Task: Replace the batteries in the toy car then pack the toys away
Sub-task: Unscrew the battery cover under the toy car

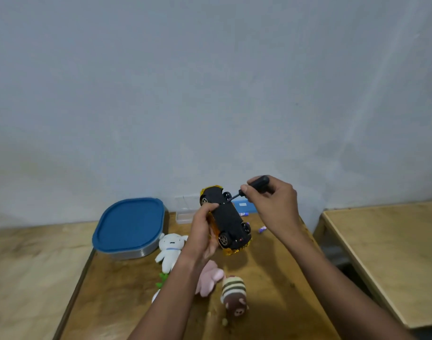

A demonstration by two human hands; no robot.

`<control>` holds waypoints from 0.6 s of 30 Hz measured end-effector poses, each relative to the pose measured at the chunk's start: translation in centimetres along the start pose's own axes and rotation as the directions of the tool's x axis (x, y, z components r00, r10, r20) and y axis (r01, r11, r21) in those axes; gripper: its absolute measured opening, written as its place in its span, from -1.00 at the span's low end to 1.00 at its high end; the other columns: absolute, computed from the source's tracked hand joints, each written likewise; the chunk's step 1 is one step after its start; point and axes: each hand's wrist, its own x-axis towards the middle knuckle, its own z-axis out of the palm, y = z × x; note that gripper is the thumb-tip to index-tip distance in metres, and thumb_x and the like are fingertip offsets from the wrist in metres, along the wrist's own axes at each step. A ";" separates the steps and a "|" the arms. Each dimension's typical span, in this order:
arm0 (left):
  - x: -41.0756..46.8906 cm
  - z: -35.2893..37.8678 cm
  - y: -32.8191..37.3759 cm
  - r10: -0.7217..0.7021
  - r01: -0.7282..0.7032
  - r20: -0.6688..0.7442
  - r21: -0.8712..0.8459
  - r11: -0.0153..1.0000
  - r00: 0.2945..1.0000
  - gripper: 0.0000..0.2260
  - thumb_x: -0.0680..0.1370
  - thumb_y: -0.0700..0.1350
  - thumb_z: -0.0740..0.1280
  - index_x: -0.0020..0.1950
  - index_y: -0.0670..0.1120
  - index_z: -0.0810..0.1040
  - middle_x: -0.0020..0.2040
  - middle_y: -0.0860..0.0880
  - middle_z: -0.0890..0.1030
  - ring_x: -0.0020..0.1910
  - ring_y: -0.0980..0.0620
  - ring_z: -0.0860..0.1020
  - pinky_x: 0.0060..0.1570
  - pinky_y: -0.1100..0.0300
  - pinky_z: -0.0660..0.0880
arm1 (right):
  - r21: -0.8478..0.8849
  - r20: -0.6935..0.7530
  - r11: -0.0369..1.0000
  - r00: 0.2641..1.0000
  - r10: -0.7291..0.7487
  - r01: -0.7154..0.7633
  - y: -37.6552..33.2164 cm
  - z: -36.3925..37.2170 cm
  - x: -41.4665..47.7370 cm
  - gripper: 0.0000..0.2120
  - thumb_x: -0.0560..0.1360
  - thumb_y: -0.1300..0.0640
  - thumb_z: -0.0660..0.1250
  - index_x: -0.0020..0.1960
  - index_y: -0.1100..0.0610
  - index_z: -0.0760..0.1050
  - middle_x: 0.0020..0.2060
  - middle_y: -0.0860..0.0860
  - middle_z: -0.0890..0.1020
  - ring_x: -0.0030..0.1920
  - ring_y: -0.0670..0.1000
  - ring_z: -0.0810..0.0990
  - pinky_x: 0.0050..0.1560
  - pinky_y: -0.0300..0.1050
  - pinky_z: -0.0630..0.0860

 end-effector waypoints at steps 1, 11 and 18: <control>-0.3 -0.1 0.0 -0.001 0.001 -0.003 0.019 1.000 1.000 -0.75 0.61 -0.13 0.19 0.10 -0.25 0.57 -0.06 -0.24 0.61 -0.20 -0.14 0.62 -0.16 -0.02 0.64 | 0.006 -0.007 1.000 1.000 -0.009 0.009 -0.3 0.2 -0.4 -0.92 0.39 0.09 0.53 -0.18 0.02 0.63 -0.31 -0.05 0.70 -0.20 0.03 0.70 -0.05 0.11 0.64; -1.8 -1.8 0.6 0.036 -0.037 0.011 0.106 0.994 0.999 -0.67 0.56 -0.07 0.24 0.22 -0.22 0.55 0.11 -0.29 0.58 -0.03 -0.17 0.59 0.13 -0.14 0.51 | -0.032 -0.017 0.997 0.997 -0.069 0.069 -2.4 1.1 -3.0 -0.90 0.41 0.15 0.53 -0.14 0.08 0.62 -0.33 -0.11 0.68 -0.22 -0.07 0.69 -0.07 -0.01 0.66; -1.4 -2.0 0.4 0.044 -0.046 0.018 0.137 0.989 0.999 -0.69 0.56 -0.07 0.24 0.18 -0.19 0.61 0.12 -0.29 0.61 0.01 -0.17 0.58 0.14 -0.13 0.50 | -0.067 -0.004 0.993 0.996 -0.093 0.093 -2.3 0.7 -2.7 -0.90 0.41 0.14 0.53 -0.12 0.08 0.63 -0.30 -0.10 0.68 -0.20 -0.10 0.68 -0.12 -0.19 0.63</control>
